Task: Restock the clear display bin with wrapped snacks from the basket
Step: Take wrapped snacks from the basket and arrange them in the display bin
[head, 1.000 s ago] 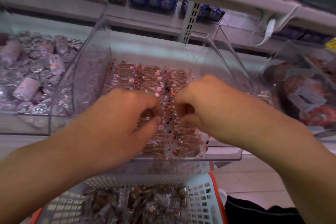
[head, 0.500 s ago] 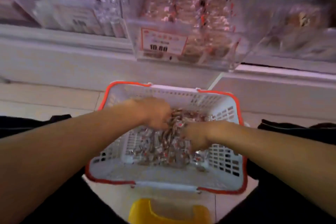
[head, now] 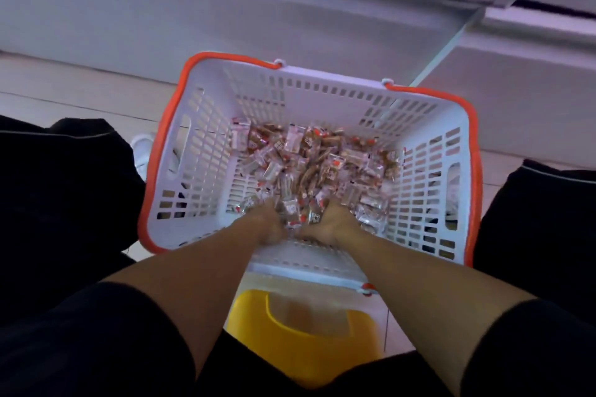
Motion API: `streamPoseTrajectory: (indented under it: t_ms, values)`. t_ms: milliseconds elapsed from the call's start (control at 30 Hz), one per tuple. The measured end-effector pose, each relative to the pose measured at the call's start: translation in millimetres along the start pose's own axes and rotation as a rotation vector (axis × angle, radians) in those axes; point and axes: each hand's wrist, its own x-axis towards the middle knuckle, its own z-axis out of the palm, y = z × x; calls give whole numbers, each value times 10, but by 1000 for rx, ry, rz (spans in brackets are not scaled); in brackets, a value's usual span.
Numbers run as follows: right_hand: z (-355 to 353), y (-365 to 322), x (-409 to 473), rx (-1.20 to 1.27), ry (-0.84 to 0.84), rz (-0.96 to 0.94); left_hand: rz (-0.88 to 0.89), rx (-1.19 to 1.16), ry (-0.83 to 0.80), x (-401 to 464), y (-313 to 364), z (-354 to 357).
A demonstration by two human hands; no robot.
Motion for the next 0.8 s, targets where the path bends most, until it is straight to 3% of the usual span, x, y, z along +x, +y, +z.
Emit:
streamPoseTrajectory:
  t_ms: [100, 267, 333, 467, 633, 800]
  values:
    - [42, 4, 33, 76, 62, 10, 31, -290, 30, 51, 91, -38]
    - [-128, 4, 123, 195, -16, 10, -47, -596, 43, 57, 292, -19]
    - [-205, 40, 130, 198, -50, 50, -14, -525, 99, 65, 295, 20]
    - [-304, 78, 90, 524, -97, 180, -27, -272, 141, 56, 271, -16]
    - [-238, 26, 53, 480, -195, 144, -57, -75, 63, 44, 129, -96]
    - [-165, 50, 91, 532, -167, 128, -27, -128, -4, 40, 88, -119]
